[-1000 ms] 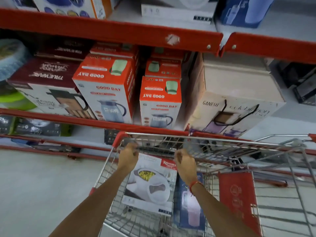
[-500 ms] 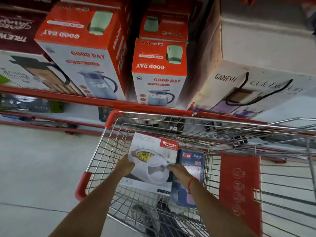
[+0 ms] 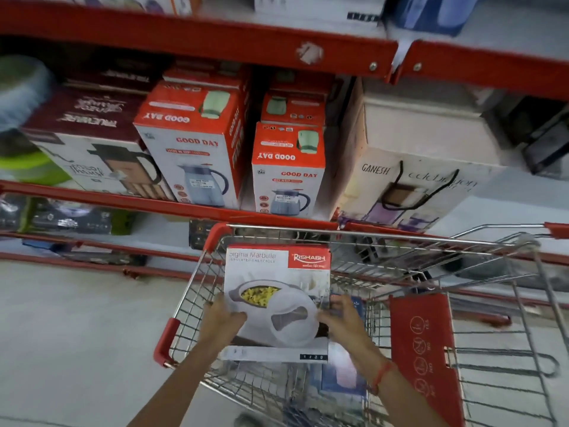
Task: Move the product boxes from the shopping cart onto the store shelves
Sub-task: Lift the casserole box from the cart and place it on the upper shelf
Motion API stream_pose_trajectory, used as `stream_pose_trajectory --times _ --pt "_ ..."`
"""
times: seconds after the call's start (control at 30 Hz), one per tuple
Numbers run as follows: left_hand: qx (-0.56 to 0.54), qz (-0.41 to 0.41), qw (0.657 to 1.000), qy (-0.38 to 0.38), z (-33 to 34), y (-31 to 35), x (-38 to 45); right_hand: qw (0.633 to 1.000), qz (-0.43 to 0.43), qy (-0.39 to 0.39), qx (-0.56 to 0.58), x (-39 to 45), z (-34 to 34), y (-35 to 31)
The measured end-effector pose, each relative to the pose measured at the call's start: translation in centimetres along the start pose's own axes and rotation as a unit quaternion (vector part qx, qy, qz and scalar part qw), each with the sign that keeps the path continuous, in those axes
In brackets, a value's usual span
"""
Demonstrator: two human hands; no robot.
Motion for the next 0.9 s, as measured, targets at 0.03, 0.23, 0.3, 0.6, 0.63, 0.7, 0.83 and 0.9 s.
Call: stream_pose_trajectory --times 0.03,0.23,0.3,0.6,0.63,0.7,0.83,0.9 --pt "-0.018 0.027 0.999 0.018 -1.1 0.9 -1.0 0.999 -0.033 0.010 0.007 -1.3 -0.3 -1.3" --pt "-0.059 0.148 0.981 0.113 -7.0 7.5 -5.4 0.981 -0.187 0.047 0.018 -7.0 -1.9 -9.8" --pt "-0.081 0.184 0.968 0.148 -9.7 10.4 -6.8 0.968 -0.243 0.061 0.016 -8.7 -2.5 -13.5" --pt "-0.146 0.384 0.870 0.273 -22.1 25.0 -13.7 0.872 -0.474 0.115 0.035 -17.4 -6.5 -32.1" --pt "-0.149 0.403 0.857 0.285 -23.4 26.8 -14.5 0.856 -0.498 0.130 0.036 -18.5 -7.1 -34.0" --pt "-0.156 0.432 0.835 0.303 -25.8 30.3 -15.5 0.828 -0.536 0.159 0.046 -20.2 -8.2 -37.4" --pt "-0.145 0.453 0.819 0.321 -28.2 36.7 -15.1 0.810 -0.552 0.180 0.081 -20.3 -9.9 -42.6" --pt "-0.133 0.448 0.825 0.319 -28.2 38.8 -13.8 0.809 -0.551 0.189 0.082 -19.1 -10.4 -44.5"
Point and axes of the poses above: each hand's wrist, its own x-axis towards the middle knuckle, its own z-axis out of the palm, y = z × x, the point moved 9 cm from there along x, towards the middle knuckle, and after that the axes turned 2 degrees about z, right-handed, at the moved point
